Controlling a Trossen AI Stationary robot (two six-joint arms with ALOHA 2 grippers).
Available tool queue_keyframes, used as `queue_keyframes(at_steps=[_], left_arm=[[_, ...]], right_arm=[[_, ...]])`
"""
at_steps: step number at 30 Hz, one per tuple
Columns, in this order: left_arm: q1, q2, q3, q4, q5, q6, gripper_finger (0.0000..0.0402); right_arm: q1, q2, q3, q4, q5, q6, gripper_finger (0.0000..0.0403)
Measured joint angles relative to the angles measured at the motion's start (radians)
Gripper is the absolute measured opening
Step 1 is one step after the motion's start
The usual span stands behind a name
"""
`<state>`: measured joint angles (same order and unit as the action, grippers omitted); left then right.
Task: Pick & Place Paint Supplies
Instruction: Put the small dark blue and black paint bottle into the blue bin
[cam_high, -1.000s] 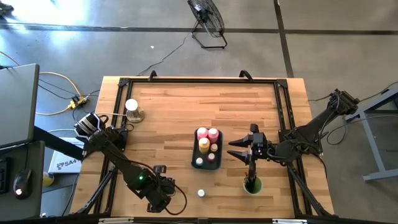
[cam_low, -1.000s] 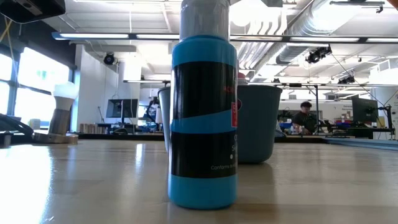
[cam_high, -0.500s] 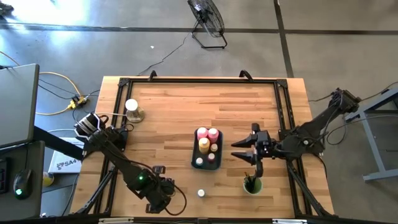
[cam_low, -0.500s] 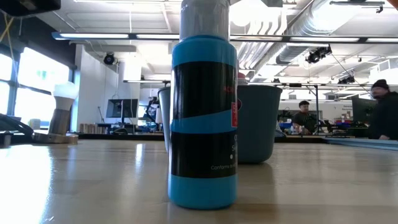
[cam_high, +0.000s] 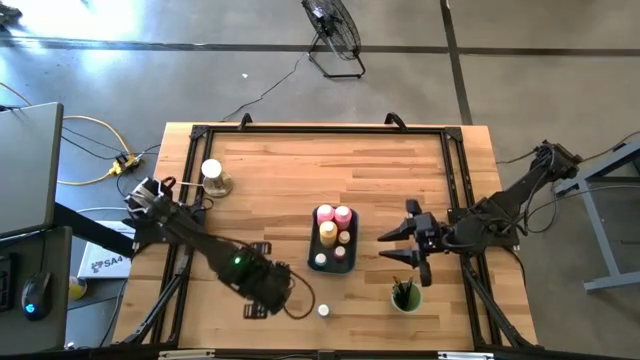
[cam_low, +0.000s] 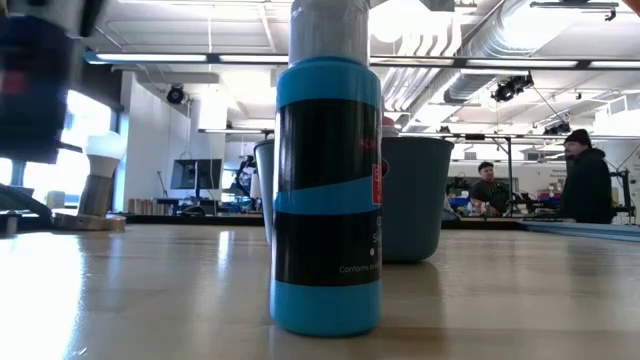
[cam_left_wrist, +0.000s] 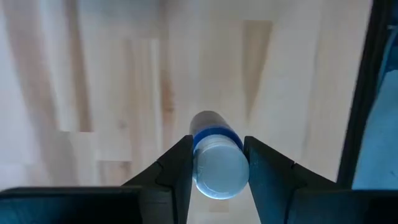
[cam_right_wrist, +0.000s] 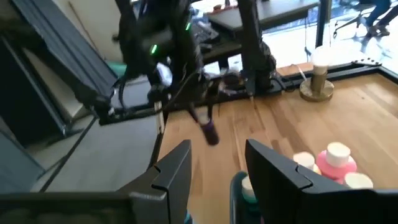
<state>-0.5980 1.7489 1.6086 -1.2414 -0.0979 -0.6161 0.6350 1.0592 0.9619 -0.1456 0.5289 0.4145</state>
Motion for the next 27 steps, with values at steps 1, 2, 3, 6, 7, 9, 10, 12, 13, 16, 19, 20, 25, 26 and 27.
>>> queue_keyframes(at_steps=[1, 2, 3, 6, 7, 9, 10, 12, 13, 16, 19, 20, 25, 26, 27], left_arm=[[0.016, 0.000, 0.016, -0.017, -0.002, 0.017, 0.0125], [0.034, 0.000, 0.032, -0.027, -0.008, 0.034, 0.0125], [0.051, 0.000, 0.051, -0.031, -0.018, 0.048, 0.0125], [0.106, 0.000, 0.108, -0.055, -0.055, 0.100, 0.0125], [0.125, 0.000, 0.129, -0.064, -0.066, 0.121, 0.0125], [0.163, 0.000, 0.170, -0.069, -0.078, 0.165, 0.0125], [0.185, -0.002, 0.186, -0.070, -0.080, 0.186, 0.0125], [0.226, -0.002, 0.210, -0.070, -0.080, 0.218, 0.0125], [0.247, -0.002, 0.220, -0.069, -0.080, 0.228, 0.0125], [0.303, -0.002, 0.233, -0.060, -0.080, 0.252, 0.0125], [0.350, 0.000, 0.230, -0.034, -0.080, 0.253, 0.0125], [0.361, 0.004, 0.230, -0.021, -0.080, 0.259, 0.0125], [0.390, 0.041, 0.229, 0.040, -0.047, 0.316, 0.0125], [0.391, 0.048, 0.229, 0.044, -0.034, 0.318, 0.0125], [0.391, 0.054, 0.229, 0.042, -0.028, 0.320, 0.0125]], right_arm=[[0.000, -0.001, 0.000, -0.012, -0.011, 0.000, 0.0144], [0.001, -0.002, 0.000, -0.022, -0.015, 0.003, 0.0144], [0.002, -0.002, 0.000, -0.031, -0.020, 0.007, 0.0144], [0.007, -0.002, 0.000, -0.055, -0.051, 0.010, 0.0144], [0.012, -0.002, 0.000, -0.063, -0.059, 0.011, 0.0144], [0.022, -0.002, 0.000, -0.070, -0.065, 0.011, 0.0144], [0.026, -0.002, 0.000, -0.076, -0.065, 0.011, 0.0144], [0.033, -0.002, 0.000, -0.086, -0.066, 0.011, 0.0144], [0.038, -0.002, 0.000, -0.088, -0.066, 0.011, 0.0144], [0.053, -0.002, 0.000, -0.091, -0.064, 0.011, 0.0144], [0.068, -0.002, 0.000, -0.092, -0.065, 0.011, 0.0144], [0.073, -0.002, 0.000, -0.093, -0.065, 0.011, 0.0144], [0.091, -0.002, 0.000, -0.118, -0.065, 0.011, 0.0144], [0.093, -0.002, 0.000, -0.126, -0.065, 0.012, 0.0144], [0.094, -0.002, 0.000, -0.135, -0.065, 0.021, 0.0144]])
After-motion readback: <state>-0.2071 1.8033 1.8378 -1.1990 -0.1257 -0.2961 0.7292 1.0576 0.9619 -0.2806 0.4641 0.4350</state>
